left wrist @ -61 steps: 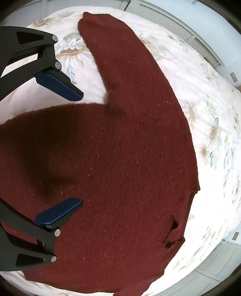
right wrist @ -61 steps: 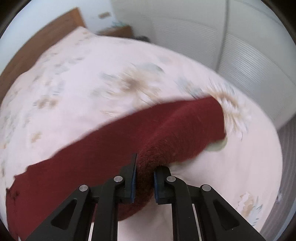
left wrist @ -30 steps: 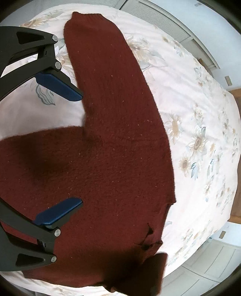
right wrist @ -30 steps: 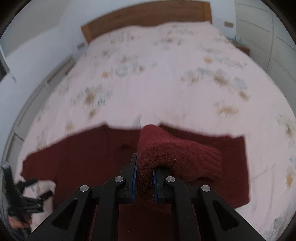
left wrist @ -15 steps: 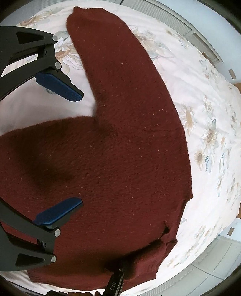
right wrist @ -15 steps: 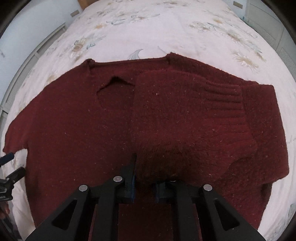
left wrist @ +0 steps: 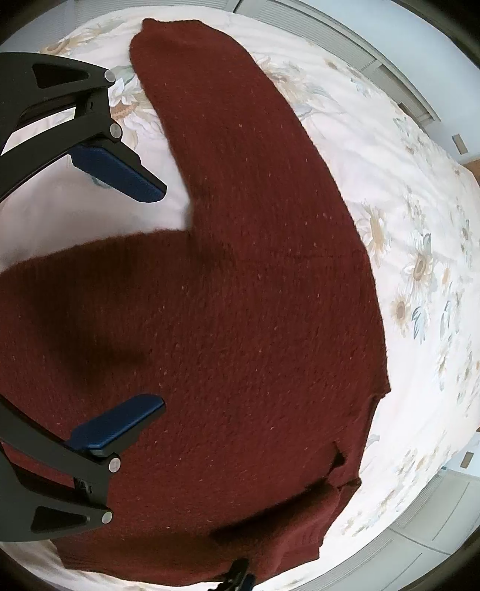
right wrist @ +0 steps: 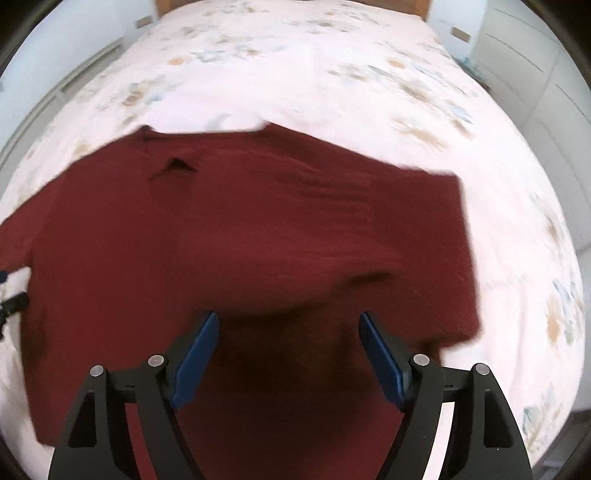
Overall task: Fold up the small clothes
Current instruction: 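Move the left tool to the other sleeve cuff and grasp it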
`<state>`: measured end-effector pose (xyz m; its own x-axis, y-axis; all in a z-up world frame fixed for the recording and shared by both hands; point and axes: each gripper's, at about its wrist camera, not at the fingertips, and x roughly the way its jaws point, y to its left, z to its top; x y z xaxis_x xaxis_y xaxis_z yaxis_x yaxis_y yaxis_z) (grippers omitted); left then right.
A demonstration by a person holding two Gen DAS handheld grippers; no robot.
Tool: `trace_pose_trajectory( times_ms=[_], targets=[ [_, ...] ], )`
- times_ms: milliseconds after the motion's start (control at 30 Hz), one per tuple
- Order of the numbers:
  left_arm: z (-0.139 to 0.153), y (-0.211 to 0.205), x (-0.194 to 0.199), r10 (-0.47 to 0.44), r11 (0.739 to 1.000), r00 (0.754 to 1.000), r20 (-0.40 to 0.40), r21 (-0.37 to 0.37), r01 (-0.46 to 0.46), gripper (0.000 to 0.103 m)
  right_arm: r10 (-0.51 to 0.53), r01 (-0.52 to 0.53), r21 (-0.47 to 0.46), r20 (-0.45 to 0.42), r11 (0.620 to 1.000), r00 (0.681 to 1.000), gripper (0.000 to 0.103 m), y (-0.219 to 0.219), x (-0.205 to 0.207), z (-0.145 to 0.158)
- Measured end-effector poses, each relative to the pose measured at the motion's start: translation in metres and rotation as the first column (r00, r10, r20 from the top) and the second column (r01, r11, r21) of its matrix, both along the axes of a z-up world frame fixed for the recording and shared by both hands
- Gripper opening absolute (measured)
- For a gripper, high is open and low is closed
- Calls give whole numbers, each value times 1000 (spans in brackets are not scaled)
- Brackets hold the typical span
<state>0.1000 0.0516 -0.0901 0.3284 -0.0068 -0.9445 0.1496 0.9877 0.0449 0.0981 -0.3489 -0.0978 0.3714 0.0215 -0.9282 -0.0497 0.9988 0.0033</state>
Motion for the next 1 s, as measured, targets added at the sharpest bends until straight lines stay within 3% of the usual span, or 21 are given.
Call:
trace_pose_trajectory(
  times_ms=[200,367,600,833,900,1000],
  targets=[
    [-3,-37,3,-96,995,995,-4,0,96,102,-135,135,0,-25,991,991,79,-63,-23,-15],
    [10,-100,15,-239,971,970,42,9,239,102,-222,222,3,-36,975,974,79,-106,-33,-22],
    [26,-202,28,-432,901,898,82,3,433,102,-265,269,52,-61,962,962,79,-133,-43,-35],
    [9,-272,24,-578,816,815,50,53,576,102,-276,281,93,-62,955,959,79,-140,-40,-43],
    [0,-283,24,-601,798,799,28,70,598,102,-277,282,99,-61,954,959,79,-142,-38,-45],
    [-17,-300,29,-606,789,795,-29,102,605,102,-283,288,112,-62,951,957,79,-143,-38,-48]
  ],
)
